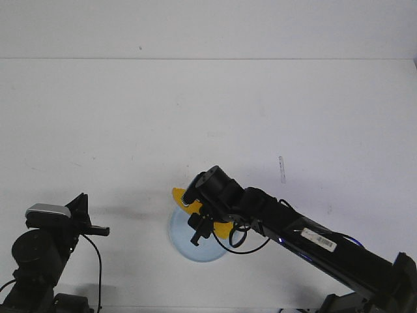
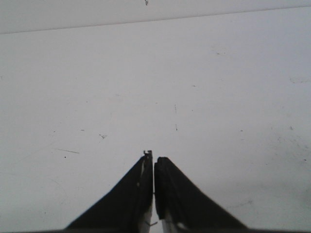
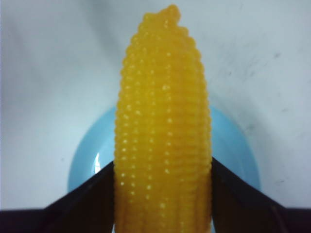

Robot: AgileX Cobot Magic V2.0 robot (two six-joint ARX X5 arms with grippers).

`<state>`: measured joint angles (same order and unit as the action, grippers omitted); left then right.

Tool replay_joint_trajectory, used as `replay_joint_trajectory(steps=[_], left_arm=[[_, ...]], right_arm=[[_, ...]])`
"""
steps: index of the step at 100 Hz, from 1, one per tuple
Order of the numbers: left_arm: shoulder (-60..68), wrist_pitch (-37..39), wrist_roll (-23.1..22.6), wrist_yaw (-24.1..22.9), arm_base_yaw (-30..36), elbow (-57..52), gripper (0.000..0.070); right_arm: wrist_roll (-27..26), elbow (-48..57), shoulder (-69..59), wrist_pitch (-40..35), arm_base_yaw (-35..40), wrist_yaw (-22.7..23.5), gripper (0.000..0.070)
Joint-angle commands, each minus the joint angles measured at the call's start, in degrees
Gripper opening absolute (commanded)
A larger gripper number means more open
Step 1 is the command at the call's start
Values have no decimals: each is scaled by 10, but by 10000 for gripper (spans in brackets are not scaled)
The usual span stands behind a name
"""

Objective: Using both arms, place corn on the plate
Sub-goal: 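Lower the corn onto the blue plate and open the right gripper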

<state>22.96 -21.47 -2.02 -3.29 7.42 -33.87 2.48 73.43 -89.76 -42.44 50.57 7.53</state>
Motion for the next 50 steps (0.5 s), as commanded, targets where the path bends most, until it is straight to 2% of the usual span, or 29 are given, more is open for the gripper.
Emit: replay_joint_trajectory(steps=[1, 50], left_arm=[[2, 5, -5, -2, 2, -3, 0], [2, 5, -5, -2, 2, -3, 0]], right_arm=[[-9, 9, -26, 2, 6, 0, 198], [-5, 8, -94, -1, 5, 0, 212]])
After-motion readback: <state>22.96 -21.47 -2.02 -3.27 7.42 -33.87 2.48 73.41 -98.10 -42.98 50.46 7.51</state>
